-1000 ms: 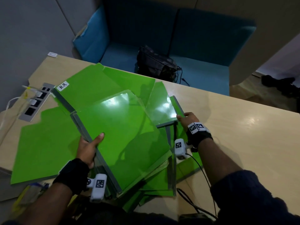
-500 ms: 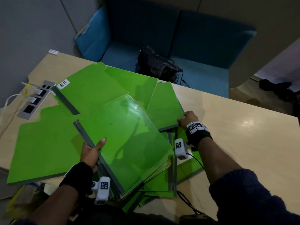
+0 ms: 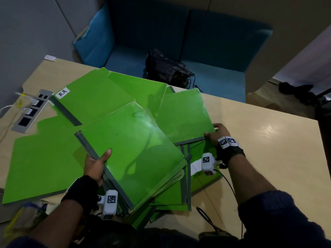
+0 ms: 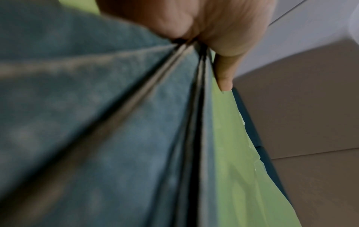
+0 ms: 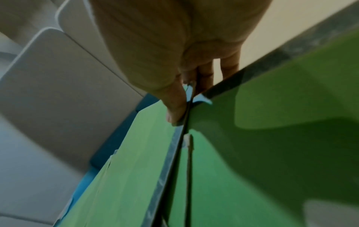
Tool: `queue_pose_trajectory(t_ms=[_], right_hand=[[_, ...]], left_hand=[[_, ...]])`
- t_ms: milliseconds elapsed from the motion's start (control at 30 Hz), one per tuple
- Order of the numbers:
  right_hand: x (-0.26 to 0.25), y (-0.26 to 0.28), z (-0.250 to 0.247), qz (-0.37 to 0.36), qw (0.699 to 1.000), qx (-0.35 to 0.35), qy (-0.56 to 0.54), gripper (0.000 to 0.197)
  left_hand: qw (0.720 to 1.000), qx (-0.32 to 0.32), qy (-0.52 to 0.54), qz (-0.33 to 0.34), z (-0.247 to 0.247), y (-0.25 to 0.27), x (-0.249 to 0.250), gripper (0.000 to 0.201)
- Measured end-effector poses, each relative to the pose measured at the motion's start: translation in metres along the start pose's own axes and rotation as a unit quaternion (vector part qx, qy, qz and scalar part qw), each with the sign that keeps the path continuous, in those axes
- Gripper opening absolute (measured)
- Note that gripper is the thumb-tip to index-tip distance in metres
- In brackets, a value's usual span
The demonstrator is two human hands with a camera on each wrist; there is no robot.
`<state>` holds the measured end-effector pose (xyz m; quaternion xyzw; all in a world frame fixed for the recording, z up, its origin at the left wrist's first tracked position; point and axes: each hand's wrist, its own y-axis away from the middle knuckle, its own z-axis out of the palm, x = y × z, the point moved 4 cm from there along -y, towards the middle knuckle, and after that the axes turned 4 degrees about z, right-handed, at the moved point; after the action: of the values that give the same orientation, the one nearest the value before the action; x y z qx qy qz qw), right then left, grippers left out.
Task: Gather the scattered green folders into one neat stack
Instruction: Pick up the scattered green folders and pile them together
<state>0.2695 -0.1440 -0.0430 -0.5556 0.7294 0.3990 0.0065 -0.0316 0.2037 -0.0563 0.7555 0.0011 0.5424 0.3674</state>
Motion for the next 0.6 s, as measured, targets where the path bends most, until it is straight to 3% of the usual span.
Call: queue_pose_trajectory(t_ms=[200,400,533,600], right_hand=[[-0.001,0.022,-0.052,-0.042,0.994,0.097,-0.033,0.050],[0.011,0.050,-0.150,-0.110,0.968,0.211,-0.083,0.046],[0.019,0.056,-0.208,-0.144,0.967,0.209,-0.024,0.047],[0.033,0.050,-0.215,-0.116,0.974,0.195,0.011,0.049]], left_hand=[[1.000,-0.005,-0.008,0.017,0.003,0.005,0.008,0.039],[0.999,-0.010,-0.022,0.026,0.014,0.020,0.013,0.033],[0.999,-0.009,-0.023,0.032,0.020,0.033,0.016,0.044],[0.999,-0.011,-0.023,0.042,0.026,0.040,0.020,0.029]])
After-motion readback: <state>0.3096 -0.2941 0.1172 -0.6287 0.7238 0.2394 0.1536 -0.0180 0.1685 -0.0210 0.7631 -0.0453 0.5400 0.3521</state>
